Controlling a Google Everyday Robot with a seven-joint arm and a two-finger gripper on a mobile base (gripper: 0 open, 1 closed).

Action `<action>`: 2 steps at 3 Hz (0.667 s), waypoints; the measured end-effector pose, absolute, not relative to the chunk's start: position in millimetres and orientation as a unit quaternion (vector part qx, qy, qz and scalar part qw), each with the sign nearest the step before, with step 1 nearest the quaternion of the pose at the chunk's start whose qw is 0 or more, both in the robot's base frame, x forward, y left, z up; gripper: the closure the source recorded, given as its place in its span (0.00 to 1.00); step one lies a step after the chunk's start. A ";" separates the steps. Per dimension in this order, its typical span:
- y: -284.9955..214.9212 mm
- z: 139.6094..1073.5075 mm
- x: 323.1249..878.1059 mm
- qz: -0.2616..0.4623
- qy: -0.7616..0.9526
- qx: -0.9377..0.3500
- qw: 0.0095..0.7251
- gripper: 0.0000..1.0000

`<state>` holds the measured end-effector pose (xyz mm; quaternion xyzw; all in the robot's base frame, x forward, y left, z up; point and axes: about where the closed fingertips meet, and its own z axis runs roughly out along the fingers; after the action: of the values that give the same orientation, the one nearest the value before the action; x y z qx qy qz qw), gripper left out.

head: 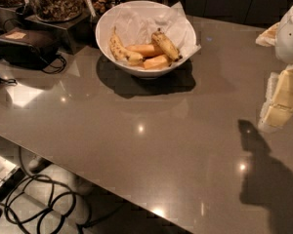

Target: Pick banana from white bowl

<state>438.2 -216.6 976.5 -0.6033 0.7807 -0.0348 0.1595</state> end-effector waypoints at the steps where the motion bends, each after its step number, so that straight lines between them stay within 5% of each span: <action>1: -216.5 976.5 438.2 -0.035 0.781 -0.603 0.159 0.00; 2: -212.5 979.6 448.1 -0.026 0.799 -0.581 0.153 0.00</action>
Offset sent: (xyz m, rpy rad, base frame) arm 0.0239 0.0099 0.0041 0.0370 0.0918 -0.1482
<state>448.1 -212.5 979.6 -0.5811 0.7988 -0.0263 0.1534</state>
